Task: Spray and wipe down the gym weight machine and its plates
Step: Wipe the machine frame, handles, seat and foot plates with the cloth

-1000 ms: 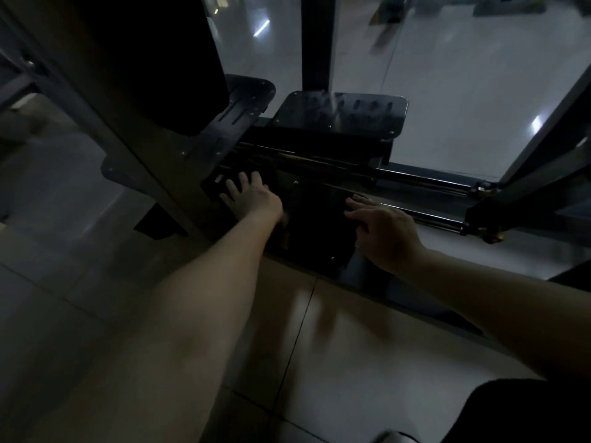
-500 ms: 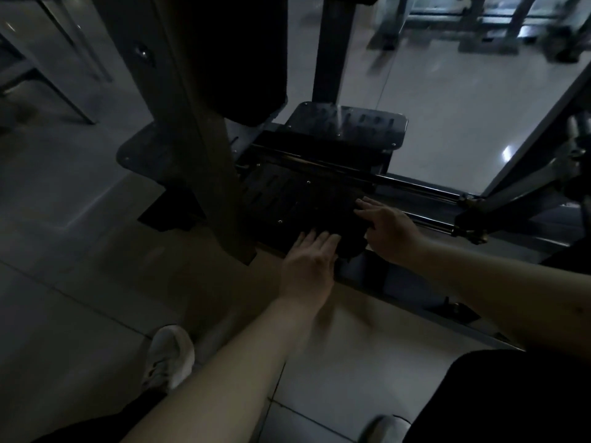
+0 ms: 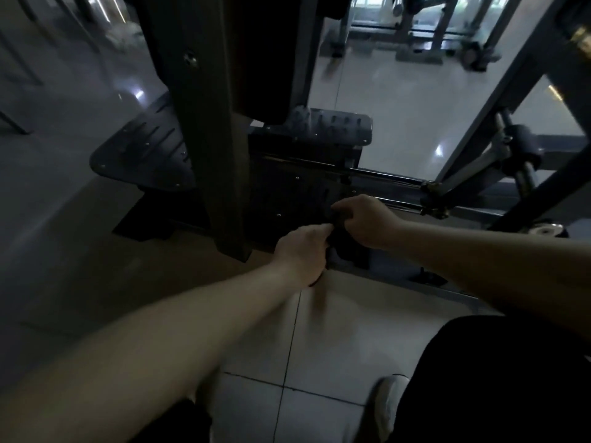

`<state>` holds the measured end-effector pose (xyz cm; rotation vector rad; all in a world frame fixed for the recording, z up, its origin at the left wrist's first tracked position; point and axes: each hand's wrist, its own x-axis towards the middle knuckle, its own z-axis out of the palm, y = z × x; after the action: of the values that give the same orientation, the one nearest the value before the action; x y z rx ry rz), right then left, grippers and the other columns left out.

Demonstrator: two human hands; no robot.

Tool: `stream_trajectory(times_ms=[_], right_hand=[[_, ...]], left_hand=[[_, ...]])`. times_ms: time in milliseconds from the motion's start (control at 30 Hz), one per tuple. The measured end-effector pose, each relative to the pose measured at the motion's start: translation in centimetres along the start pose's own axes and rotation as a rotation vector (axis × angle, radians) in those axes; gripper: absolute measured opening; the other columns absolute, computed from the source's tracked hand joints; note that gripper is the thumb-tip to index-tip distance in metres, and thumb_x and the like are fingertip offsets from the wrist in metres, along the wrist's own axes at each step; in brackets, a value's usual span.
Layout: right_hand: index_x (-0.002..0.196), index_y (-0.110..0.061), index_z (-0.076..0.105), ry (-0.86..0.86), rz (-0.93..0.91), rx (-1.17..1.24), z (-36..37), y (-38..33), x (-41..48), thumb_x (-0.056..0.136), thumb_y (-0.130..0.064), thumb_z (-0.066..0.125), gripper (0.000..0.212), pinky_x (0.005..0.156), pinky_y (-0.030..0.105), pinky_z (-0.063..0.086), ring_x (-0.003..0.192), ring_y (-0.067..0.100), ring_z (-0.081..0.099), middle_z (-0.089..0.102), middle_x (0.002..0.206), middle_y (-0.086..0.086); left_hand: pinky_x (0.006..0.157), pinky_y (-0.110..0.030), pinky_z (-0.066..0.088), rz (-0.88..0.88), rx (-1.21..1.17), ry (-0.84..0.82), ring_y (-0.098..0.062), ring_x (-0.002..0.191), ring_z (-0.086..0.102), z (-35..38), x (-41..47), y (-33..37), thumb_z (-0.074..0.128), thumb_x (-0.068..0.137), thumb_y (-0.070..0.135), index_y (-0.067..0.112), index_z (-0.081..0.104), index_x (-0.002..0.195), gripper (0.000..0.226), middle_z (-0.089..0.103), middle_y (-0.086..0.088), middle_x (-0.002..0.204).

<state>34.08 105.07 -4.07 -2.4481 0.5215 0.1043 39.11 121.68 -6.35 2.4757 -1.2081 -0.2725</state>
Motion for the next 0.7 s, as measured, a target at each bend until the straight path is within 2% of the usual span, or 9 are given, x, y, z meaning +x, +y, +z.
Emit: stream_trajectory(times_ms=[67, 133, 200, 300, 367, 433, 500, 600, 700], right_hand=[[0.108, -0.017, 0.078, -0.059, 0.072, 0.160, -0.1, -2.0, -1.4, 0.083, 0.008, 0.058, 0.041, 0.094, 0.044, 0.058, 0.105, 0.028, 0.071, 0.077, 0.105, 0.007], [0.098, -0.025, 0.079, -0.122, 0.141, 0.334, -0.2, -3.9, -2.8, 0.083, 0.015, 0.055, 0.050, 0.090, 0.040, 0.061, 0.097, 0.026, 0.074, 0.078, 0.098, 0.006], [0.102, -0.019, 0.077, -0.162, 0.166, 0.464, -0.2, -5.5, -4.5, 0.081, 0.020, 0.050, 0.052, 0.085, 0.031, 0.059, 0.091, 0.021, 0.072, 0.076, 0.096, 0.005], [0.111, -0.007, 0.069, -0.237, 0.162, 0.742, 0.0, -7.7, -7.4, 0.084, 0.023, 0.049, 0.045, 0.068, 0.023, 0.057, 0.083, 0.019, 0.068, 0.070, 0.093, 0.011], [0.117, -0.009, 0.067, -0.284, 0.179, 0.910, 0.7, -8.9, -8.5, 0.088, 0.017, 0.059, 0.039, 0.083, 0.032, 0.061, 0.098, 0.028, 0.071, 0.072, 0.110, 0.016], [0.121, -0.009, 0.067, -0.254, 0.185, 0.886, 1.6, -9.6, -9.1, 0.086, 0.001, 0.073, 0.037, 0.096, 0.047, 0.057, 0.106, 0.035, 0.071, 0.073, 0.116, 0.019], [0.117, -0.009, 0.069, -0.185, 0.218, 0.817, 2.4, -10.4, -9.5, 0.082, -0.011, 0.079, 0.037, 0.091, 0.054, 0.056, 0.100, 0.040, 0.072, 0.073, 0.110, 0.021], [0.114, -0.010, 0.068, -0.101, 0.273, 0.833, 3.3, -12.2, -10.5, 0.088, -0.007, 0.075, 0.027, 0.068, 0.039, 0.059, 0.083, 0.031, 0.074, 0.074, 0.104, 0.019], [0.115, -0.014, 0.067, -0.040, 0.318, 0.847, 4.4, -13.9, -11.4, 0.089, -0.006, 0.073, 0.028, 0.073, 0.036, 0.062, 0.088, 0.027, 0.076, 0.073, 0.108, 0.015]], left_hand=[[0.098, -0.040, 0.052, -0.042, -0.104, -0.141, -0.021, 0.113, 0.063, -3.1, -0.5, -0.6, 0.045, 0.105, 0.020, 0.028, 0.059, 0.135, 0.034, 0.065, 0.001, 0.127], [0.100, -0.033, 0.051, -0.059, -0.270, -0.224, -0.017, 0.114, 0.063, -6.6, -1.5, -1.5, 0.050, 0.105, 0.018, 0.023, 0.063, 0.134, 0.033, 0.067, 0.001, 0.124], [0.091, -0.023, 0.050, -0.067, -0.384, -0.259, -0.014, 0.108, 0.064, -9.8, -2.6, -2.0, 0.053, 0.105, 0.017, 0.020, 0.066, 0.131, 0.029, 0.069, 0.001, 0.117], [0.072, -0.016, 0.048, -0.125, -0.492, -0.265, -0.006, 0.092, 0.064, -12.2, -4.2, -3.4, 0.054, 0.105, 0.022, 0.024, 0.067, 0.124, 0.023, 0.068, 0.007, 0.102], [0.072, -0.019, 0.049, -0.186, -0.571, -0.277, -0.008, 0.089, 0.067, -13.0, -5.0, -4.5, 0.056, 0.104, 0.023, 0.021, 0.069, 0.120, 0.021, 0.071, 0.005, 0.097], [0.074, -0.023, 0.054, -0.259, -0.652, -0.309, -0.014, 0.089, 0.071, -13.3, -5.6, -5.2, 0.058, 0.103, 0.024, 0.019, 0.071, 0.117, 0.020, 0.074, -0.001, 0.099], [0.069, -0.021, 0.057, -0.320, -0.724, -0.352, -0.017, 0.086, 0.073, -13.9, -6.0, -5.7, 0.061, 0.102, 0.028, 0.017, 0.073, 0.113, 0.020, 0.076, -0.006, 0.099], [0.073, -0.026, 0.058, -0.336, -0.774, -0.501, -0.022, 0.089, 0.076, -14.6, -6.5, -6.6, 0.070, 0.094, 0.041, 0.014, 0.073, 0.113, 0.033, 0.078, -0.007, 0.099], [0.067, -0.018, 0.055, -0.232, -0.552, -0.540, -0.012, 0.082, 0.075, -15.0, -7.1, -8.4, 0.081, 0.085, 0.034, 0.018, 0.071, 0.116, 0.037, 0.077, 0.001, 0.095]])
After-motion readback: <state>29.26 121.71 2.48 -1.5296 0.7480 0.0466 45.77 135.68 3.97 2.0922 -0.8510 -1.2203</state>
